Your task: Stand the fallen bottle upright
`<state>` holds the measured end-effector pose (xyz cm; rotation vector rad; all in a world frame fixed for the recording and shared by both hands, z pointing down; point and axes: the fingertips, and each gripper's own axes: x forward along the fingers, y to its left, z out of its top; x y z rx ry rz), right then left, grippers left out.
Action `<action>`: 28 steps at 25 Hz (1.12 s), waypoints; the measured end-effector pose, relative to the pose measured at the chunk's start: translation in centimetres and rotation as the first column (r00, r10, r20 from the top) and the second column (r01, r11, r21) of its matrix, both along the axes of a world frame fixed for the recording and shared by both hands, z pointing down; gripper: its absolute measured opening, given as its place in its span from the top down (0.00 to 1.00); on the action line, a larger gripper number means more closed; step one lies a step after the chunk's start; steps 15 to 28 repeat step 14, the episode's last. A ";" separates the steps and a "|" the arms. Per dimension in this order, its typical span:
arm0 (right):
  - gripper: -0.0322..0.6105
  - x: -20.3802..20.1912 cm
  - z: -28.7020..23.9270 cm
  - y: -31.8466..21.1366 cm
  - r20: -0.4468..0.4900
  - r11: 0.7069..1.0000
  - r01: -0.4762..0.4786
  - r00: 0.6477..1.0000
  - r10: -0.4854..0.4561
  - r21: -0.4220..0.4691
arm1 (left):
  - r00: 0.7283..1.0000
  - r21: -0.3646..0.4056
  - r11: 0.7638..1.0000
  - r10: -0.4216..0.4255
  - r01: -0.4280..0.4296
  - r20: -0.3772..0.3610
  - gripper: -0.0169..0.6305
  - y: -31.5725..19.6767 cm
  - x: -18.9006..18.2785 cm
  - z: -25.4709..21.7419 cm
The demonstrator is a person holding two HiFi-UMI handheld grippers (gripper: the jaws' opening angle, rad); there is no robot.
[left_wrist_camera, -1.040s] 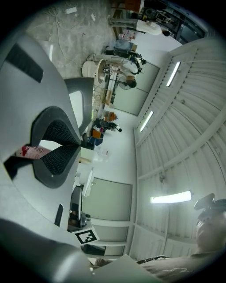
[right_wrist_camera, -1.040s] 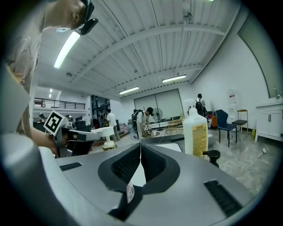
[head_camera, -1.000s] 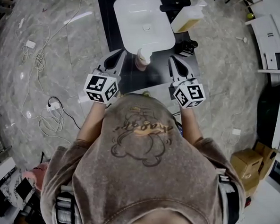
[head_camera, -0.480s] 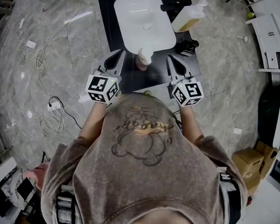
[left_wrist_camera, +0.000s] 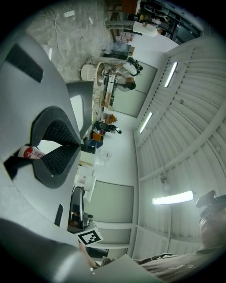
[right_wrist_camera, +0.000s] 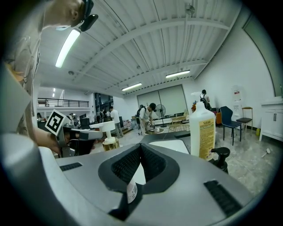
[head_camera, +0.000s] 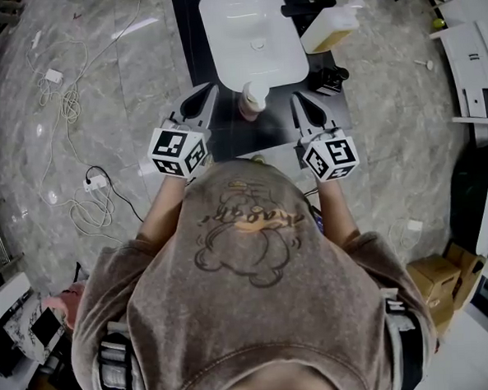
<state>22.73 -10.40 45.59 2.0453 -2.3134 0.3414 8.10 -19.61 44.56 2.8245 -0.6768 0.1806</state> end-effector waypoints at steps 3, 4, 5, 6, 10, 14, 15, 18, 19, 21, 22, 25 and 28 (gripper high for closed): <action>0.95 -0.1 -0.1 -0.2 -0.001 1.000 0.011 1.000 -0.011 0.000 | 1.000 -0.003 1.000 -0.002 0.002 0.001 0.94 -0.2 -0.1 0.1; 0.95 -0.2 -0.1 -0.2 -0.002 1.000 0.015 1.000 -0.015 0.000 | 1.000 -0.005 1.000 -0.004 0.004 0.001 0.94 -0.2 -0.1 0.1; 0.95 -0.2 -0.2 -0.3 -0.005 1.000 0.019 1.000 -0.019 -0.001 | 1.000 -0.007 1.000 -0.006 0.006 0.000 0.94 -0.2 -0.2 0.1; 0.95 -0.1 -0.2 -0.4 -0.007 1.000 0.023 1.000 -0.023 -0.003 | 1.000 -0.008 1.000 -0.007 0.007 0.000 0.94 -0.3 -0.2 0.1; 0.95 0.3 -0.4 -1.0 -0.027 0.999 0.043 0.999 -0.043 -0.007 | 1.000 -0.009 1.000 -0.007 0.007 0.003 0.94 -0.7 -0.3 0.1; 0.95 0.6 -1.0 -1.5 -0.046 0.998 0.057 0.997 -0.057 -0.003 | 1.000 -0.004 1.000 -0.001 0.001 0.007 0.94 -1.0 -0.4 -0.1; 0.95 0.6 -1.0 -1.5 -0.046 0.998 0.057 0.997 -0.057 -0.003 | 1.000 -0.004 1.000 -0.001 0.001 0.007 0.94 -1.0 -0.4 -0.1; 0.95 0.6 -1.0 -1.5 -0.046 0.998 0.057 0.997 -0.057 -0.003 | 1.000 -0.004 1.000 -0.001 0.001 0.007 0.94 -1.0 -0.4 -0.1; 0.95 0.6 -1.0 -1.5 -0.046 0.998 0.057 0.997 -0.057 -0.003 | 1.000 -0.004 1.000 -0.001 0.001 0.007 0.94 -1.0 -0.4 -0.1; 0.95 0.6 -1.0 -1.5 -0.046 0.998 0.057 0.997 -0.057 -0.003 | 1.000 -0.004 1.000 -0.001 0.001 0.007 0.94 -1.0 -0.4 -0.1; 0.95 0.6 -1.0 -1.5 -0.046 0.998 0.057 0.997 -0.057 -0.003 | 1.000 -0.004 1.000 -0.001 0.001 0.007 0.94 -1.0 -0.4 -0.1; 0.95 0.6 -1.0 -1.5 -0.046 0.998 0.057 0.997 -0.057 -0.003 | 1.000 -0.004 1.000 -0.001 0.001 0.007 0.94 -1.0 -0.4 -0.1; 0.95 0.6 -1.0 -1.5 -0.046 0.998 0.057 0.997 -0.057 -0.003 | 1.000 -0.004 1.000 -0.001 0.001 0.007 0.94 -1.0 -0.4 -0.1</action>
